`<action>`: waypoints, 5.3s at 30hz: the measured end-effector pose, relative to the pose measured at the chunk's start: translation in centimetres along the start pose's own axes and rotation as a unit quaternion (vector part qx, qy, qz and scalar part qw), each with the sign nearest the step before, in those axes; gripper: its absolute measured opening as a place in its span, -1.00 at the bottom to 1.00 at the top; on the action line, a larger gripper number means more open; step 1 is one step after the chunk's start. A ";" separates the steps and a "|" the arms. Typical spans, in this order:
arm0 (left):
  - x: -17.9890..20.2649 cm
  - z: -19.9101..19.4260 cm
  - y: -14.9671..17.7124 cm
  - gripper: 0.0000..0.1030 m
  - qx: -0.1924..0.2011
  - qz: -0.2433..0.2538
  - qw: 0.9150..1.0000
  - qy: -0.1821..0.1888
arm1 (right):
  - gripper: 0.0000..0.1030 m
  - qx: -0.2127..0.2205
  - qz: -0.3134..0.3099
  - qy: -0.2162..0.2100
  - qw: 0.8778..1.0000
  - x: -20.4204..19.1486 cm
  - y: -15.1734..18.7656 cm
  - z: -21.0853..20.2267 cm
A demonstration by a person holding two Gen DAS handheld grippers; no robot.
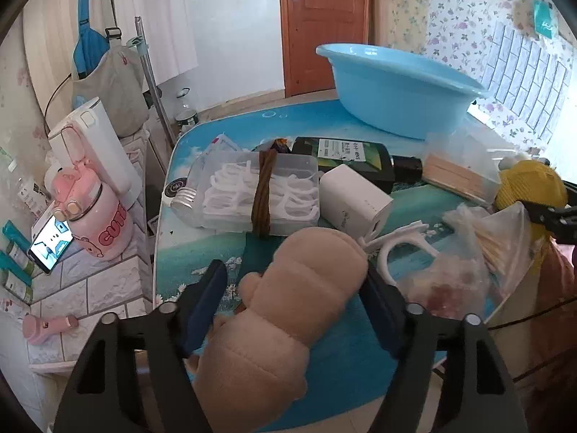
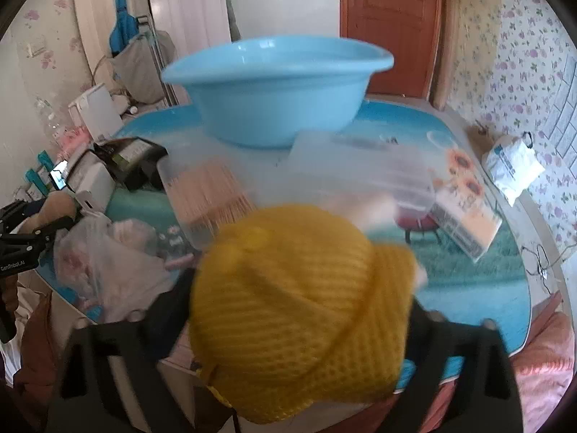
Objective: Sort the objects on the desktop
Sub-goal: 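Carry yellow knit hat to basin with right tool while left tool holds plush, then drop the hat into the basin with right tool while left tool releases plush, then grasp the plastic bag of red items with the left tool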
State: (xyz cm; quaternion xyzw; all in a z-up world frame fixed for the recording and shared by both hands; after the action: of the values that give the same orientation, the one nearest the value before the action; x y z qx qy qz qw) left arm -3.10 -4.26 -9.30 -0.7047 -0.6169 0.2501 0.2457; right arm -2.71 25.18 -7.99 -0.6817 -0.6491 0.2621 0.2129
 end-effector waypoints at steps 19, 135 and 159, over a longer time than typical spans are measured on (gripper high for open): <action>1.0 -5.3 -3.3 0.12 0.059 -0.009 0.998 0.023 | 0.43 0.066 0.012 -0.023 0.998 1.0 -2.4 -3.9; 7.7 -1.2 0.5 0.88 -0.011 0.013 0.995 0.102 | 0.59 0.027 0.042 -0.047 0.998 2.7 -1.8 -2.5; 7.4 -3.1 0.4 -0.44 0.017 0.020 0.991 0.129 | 0.58 -0.028 -0.082 -0.114 0.990 -7.9 -0.2 0.0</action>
State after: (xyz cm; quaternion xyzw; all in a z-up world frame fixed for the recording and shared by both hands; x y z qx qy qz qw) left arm 0.03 2.90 -7.59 -0.7391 -0.5614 0.1728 0.3298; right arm -2.98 17.33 -7.23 -0.5979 -0.7297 0.3012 0.1388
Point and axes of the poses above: each gripper's, at about its wrist camera, not at the fingertips, and z roughly the way its jaws point, x to its right, y to its underside, the point moved 4 cm from there along z, roughly the way its jaws point, and after that the axes turned 2 degrees about z, right-handed, at the moved point
